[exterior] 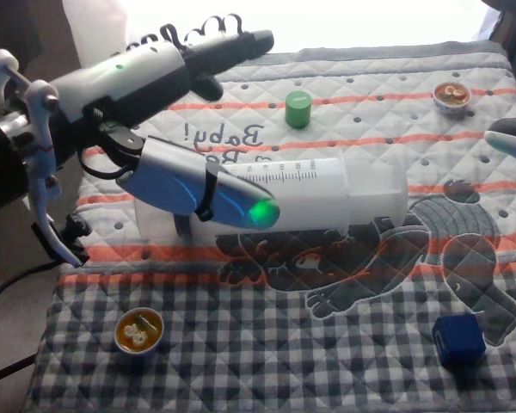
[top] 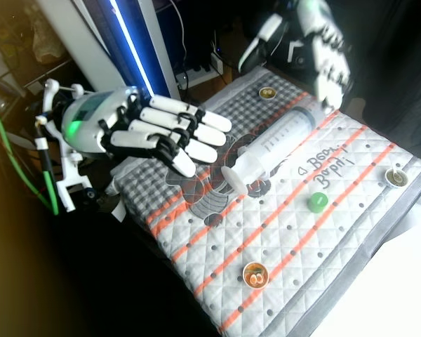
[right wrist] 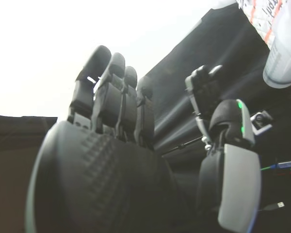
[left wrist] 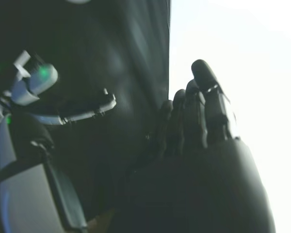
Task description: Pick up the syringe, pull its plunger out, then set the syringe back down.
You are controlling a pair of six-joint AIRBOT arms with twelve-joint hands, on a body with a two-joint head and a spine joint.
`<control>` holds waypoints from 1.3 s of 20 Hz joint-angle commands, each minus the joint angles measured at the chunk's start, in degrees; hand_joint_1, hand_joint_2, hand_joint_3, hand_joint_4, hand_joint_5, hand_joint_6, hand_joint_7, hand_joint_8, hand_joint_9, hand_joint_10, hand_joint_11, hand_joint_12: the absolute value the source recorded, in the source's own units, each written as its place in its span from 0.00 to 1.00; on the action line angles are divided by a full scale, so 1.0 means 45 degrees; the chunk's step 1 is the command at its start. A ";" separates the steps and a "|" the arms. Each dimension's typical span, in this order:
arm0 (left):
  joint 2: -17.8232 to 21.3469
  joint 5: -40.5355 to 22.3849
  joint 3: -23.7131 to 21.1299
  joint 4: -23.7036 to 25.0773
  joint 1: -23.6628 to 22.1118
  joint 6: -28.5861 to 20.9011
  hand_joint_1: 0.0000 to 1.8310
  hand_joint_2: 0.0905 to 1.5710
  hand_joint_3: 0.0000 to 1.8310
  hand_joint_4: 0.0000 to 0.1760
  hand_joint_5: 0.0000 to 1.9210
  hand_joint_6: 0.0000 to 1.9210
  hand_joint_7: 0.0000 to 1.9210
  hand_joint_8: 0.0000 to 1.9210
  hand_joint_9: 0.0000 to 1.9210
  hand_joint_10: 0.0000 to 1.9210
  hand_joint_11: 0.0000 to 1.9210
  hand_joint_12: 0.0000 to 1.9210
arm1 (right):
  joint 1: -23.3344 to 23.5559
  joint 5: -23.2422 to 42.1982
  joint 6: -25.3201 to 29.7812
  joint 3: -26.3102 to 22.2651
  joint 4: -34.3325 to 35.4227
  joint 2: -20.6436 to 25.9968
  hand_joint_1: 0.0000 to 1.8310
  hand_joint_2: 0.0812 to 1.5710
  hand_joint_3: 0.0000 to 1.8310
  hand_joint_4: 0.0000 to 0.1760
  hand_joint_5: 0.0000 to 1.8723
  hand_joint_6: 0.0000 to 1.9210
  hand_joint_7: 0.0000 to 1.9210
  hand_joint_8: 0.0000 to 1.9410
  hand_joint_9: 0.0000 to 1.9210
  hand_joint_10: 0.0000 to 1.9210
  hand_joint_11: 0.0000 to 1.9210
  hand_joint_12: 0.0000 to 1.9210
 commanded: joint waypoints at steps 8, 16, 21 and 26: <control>-0.0097 0.1436 0.0230 0.0172 -0.0040 -0.0092 0.43 0.43 0.00 0.00 0.03 0.00 0.02 0.00 0.01 0.00 0.00 0.27 | 0.0068 0.1532 -0.0014 0.0148 0.0242 0.0004 0.29 0.74 0.01 0.00 0.16 0.00 0.19 0.00 0.23 0.03 0.00 0.69; -0.2070 -0.0728 0.1977 0.0123 -0.0162 -0.0094 0.45 0.42 0.00 0.00 0.02 0.00 0.00 0.00 0.00 0.00 0.00 0.09 | 0.0036 0.1531 -0.0011 0.0225 0.0256 -0.0026 0.26 0.77 0.00 0.00 0.10 0.00 0.15 0.00 0.20 0.01 0.00 0.68; -0.2935 -0.2497 0.2771 0.0350 -0.0160 -0.0071 0.46 0.46 0.00 0.00 0.01 0.00 0.00 0.00 0.00 0.00 0.00 0.00 | 0.0036 0.1535 -0.0010 0.0262 0.0249 -0.0053 0.34 0.74 0.00 0.00 0.14 0.01 0.19 0.01 0.21 0.02 0.00 0.65; -0.3773 -0.3778 0.3691 0.0350 -0.0220 0.0239 0.49 0.48 0.01 0.00 0.07 0.01 0.06 0.01 0.03 0.01 0.00 0.29 | 0.0037 0.1537 0.0096 0.0302 0.0189 -0.0064 0.34 0.73 0.00 0.00 0.16 0.01 0.21 0.01 0.25 0.02 0.00 0.70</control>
